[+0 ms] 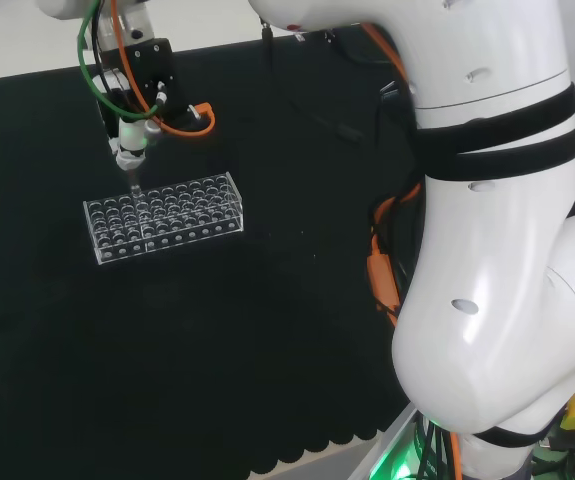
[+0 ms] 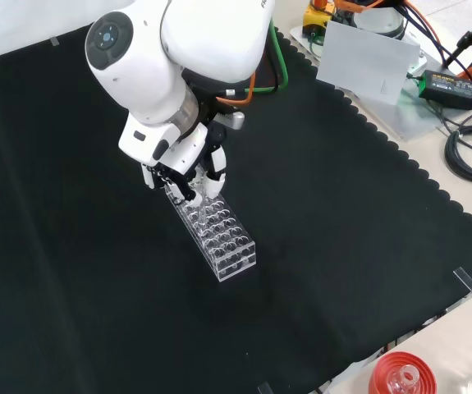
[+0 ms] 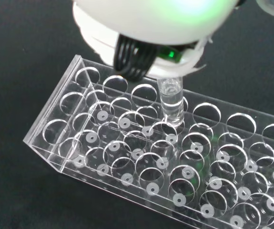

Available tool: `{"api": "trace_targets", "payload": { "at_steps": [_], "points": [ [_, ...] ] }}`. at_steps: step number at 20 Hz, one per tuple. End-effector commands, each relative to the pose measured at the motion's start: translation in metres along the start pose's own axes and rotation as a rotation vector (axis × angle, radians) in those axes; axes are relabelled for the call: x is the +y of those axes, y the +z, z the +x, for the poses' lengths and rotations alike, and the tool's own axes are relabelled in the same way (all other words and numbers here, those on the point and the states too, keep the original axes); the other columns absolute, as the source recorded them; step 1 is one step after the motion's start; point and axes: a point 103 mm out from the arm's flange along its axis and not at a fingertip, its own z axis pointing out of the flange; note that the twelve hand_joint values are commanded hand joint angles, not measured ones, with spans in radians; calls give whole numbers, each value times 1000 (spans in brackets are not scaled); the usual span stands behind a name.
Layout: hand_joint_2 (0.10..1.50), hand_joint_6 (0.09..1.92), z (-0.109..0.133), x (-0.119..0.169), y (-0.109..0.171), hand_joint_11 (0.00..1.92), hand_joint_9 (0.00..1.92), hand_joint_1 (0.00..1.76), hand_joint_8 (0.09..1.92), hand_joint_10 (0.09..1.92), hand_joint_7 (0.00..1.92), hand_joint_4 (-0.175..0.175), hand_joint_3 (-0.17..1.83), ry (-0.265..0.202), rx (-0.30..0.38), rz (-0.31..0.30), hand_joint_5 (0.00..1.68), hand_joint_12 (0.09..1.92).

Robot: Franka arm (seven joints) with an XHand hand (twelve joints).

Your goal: Pick up the test tube.

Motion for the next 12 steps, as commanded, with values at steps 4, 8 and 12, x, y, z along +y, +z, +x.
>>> {"api": "trace_targets", "payload": {
  "at_steps": [4, 8, 12],
  "points": [
    [509, 169, -3, -9, -12, 1035, 1720, 1242, 264, 331, 1870, -175, 778, -9, -1, -16, 1558, 1163],
    [507, 167, -5, -13, -21, 1036, 1721, 1242, 262, 328, 1872, -175, 781, -13, -7, -25, 1560, 1164],
    [506, 164, -6, -16, -26, 1036, 1722, 1243, 259, 325, 1874, -175, 783, -14, -7, -28, 1561, 1164]
  ]
}}
